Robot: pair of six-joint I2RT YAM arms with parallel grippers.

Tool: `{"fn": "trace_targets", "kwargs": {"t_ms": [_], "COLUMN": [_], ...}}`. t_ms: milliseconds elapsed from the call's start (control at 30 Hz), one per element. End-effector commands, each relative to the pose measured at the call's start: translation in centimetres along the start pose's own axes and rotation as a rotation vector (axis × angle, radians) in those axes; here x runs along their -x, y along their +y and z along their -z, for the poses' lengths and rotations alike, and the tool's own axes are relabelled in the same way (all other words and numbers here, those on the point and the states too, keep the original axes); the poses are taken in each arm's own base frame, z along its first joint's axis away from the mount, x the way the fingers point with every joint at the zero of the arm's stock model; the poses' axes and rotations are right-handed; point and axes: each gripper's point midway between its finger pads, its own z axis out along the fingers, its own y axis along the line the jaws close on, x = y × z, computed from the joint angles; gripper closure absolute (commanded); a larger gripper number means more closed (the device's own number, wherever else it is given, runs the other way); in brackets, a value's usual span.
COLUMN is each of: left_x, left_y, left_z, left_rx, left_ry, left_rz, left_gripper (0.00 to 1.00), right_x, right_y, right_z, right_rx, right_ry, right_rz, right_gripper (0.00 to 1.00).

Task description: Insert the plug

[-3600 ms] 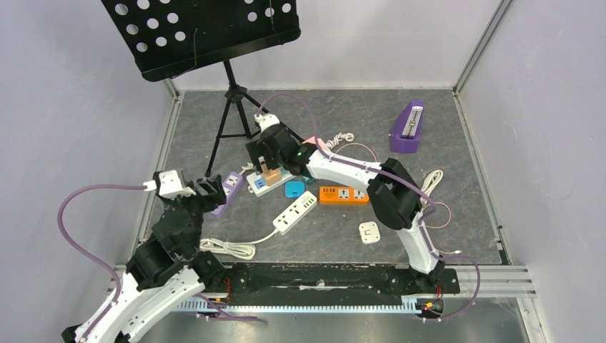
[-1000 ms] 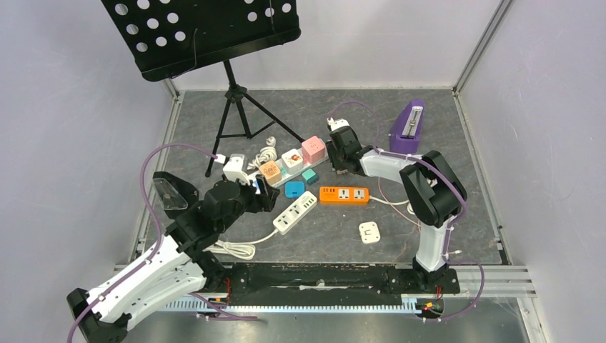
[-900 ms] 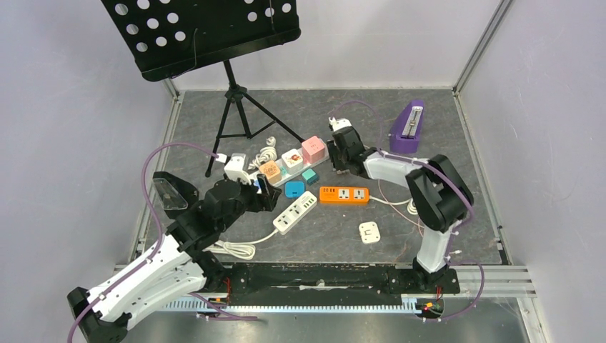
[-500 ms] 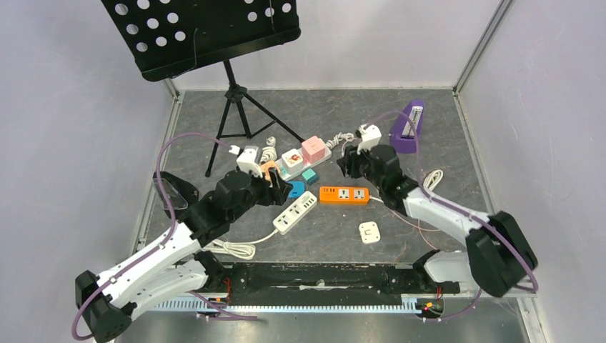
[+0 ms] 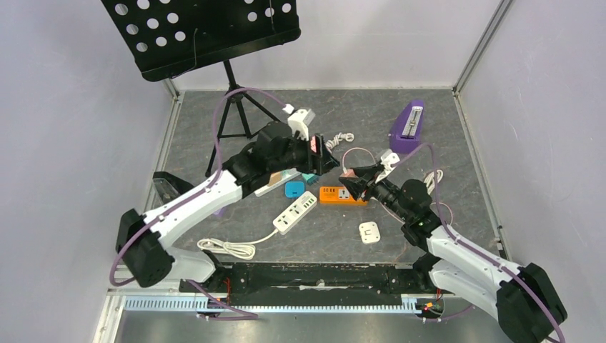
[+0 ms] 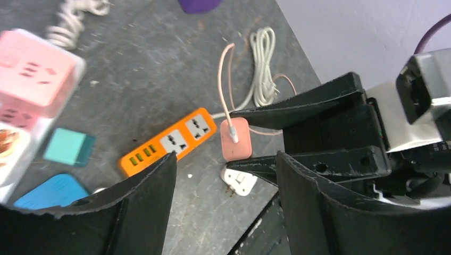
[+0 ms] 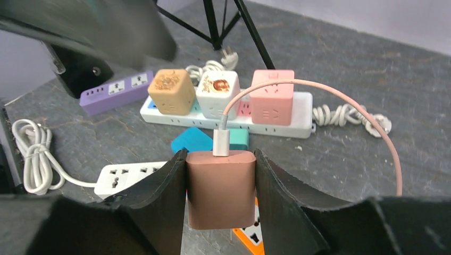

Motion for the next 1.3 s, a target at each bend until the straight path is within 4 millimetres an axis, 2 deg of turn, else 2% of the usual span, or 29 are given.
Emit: {"fn": "trace_targets", "kwargs": {"t_ms": [0, 233, 500, 667, 767, 900, 1000, 1067, 1100, 1133, 1200, 1267], "left_x": [-1.0, -3.2, -4.8, -5.7, -6.5, -7.7, -8.3, -8.5, -8.4, -8.4, -8.3, -8.0], "left_y": [-2.9, -3.7, -3.5, -3.5, -3.4, -4.7, -5.4, -5.4, -5.2, -4.9, -4.3, -3.3], "left_z": [-1.3, -2.8, -4.5, -4.5, -4.2, -3.8, -3.6, -3.7, -3.8, -3.9, -4.4, -5.1], "left_rx": [-0.159, -0.245, -0.269, -0.283, -0.306, -0.394, -0.443, -0.457, -0.454, -0.445, -0.423, -0.390], "left_ry": [0.129, 0.237, 0.303, 0.355, 0.388, 0.427, 0.436, 0.437, 0.434, 0.427, 0.410, 0.386], "left_rz": [0.002, 0.001, 0.018, 0.015, 0.000, -0.071, -0.127, -0.155, -0.174, -0.197, -0.245, -0.324], "left_gripper": [0.28, 0.31, 0.33, 0.52, 0.54, 0.58, 0.73, 0.89, 0.97, 0.98, 0.98, 0.98], "right_x": [3.6, 4.4, 3.6, 3.0, 3.1, 2.9, 2.8, 2.9, 2.8, 2.9, 3.0, 3.2], "right_y": [1.3, 1.5, 2.3, 1.9, 1.7, 1.5, 1.1, 0.7, 0.4, 0.3, -0.1, -0.7], "right_z": [0.6, 0.8, 0.3, 0.2, 0.2, -0.1, -0.3, -0.3, -0.3, -0.3, -0.1, 0.1], "right_rx": [0.060, 0.068, 0.125, 0.110, 0.098, 0.088, 0.067, 0.040, 0.020, 0.012, -0.017, -0.061], "right_ry": [-0.148, -0.171, -0.129, -0.109, -0.108, -0.084, -0.063, -0.059, -0.051, -0.047, -0.040, -0.025], "right_rz": [0.067, 0.080, 0.111, 0.144, 0.151, 0.143, 0.136, 0.123, 0.113, 0.108, 0.083, 0.060], "right_gripper": [0.74, 0.74, 0.73, 0.73, 0.72, 0.70, 0.69, 0.66, 0.60, 0.55, 0.28, 0.07]}}
